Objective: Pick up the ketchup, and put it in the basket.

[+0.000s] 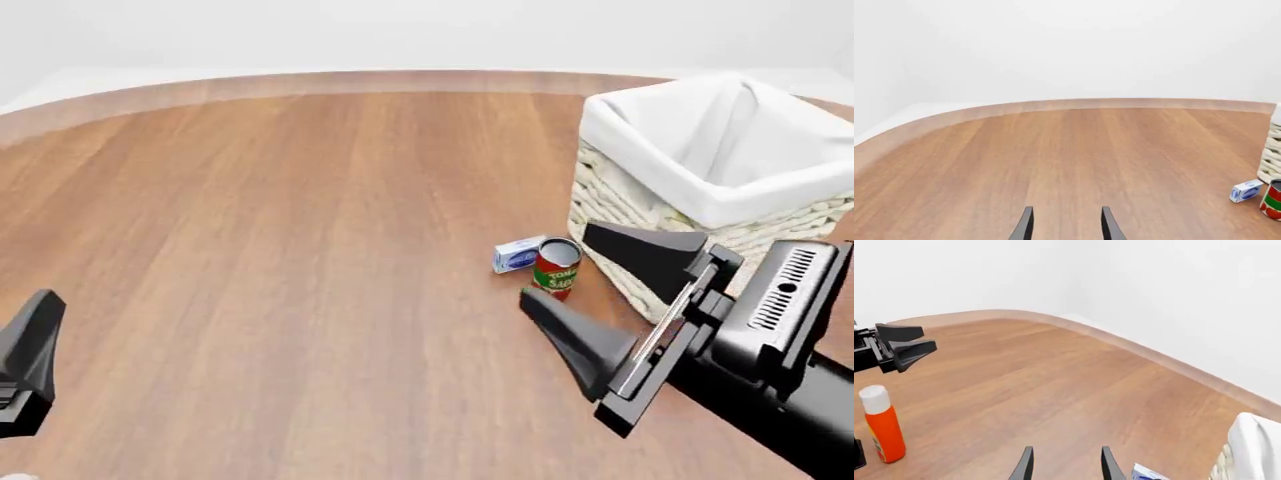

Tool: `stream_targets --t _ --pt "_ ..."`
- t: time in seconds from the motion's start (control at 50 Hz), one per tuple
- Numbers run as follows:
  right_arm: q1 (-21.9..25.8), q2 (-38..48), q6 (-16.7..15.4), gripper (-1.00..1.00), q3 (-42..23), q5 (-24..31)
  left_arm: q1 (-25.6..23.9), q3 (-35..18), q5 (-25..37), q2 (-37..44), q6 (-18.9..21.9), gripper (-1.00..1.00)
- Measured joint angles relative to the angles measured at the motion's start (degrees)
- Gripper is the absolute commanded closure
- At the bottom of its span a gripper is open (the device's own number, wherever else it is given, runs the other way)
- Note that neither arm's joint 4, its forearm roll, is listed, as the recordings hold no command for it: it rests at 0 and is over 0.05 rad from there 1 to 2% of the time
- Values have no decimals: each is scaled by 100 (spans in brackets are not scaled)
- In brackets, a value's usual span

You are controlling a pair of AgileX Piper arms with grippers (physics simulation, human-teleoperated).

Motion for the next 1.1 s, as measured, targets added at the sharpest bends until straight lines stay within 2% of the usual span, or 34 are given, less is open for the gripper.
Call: stream_targets --t 0.42,1.1 --pt "912 769 52 -100 -432 -155 0 0 0 0 0 -100" --pt "2056 1880 147 -100 -1257 -194 0 0 0 0 0 -100"
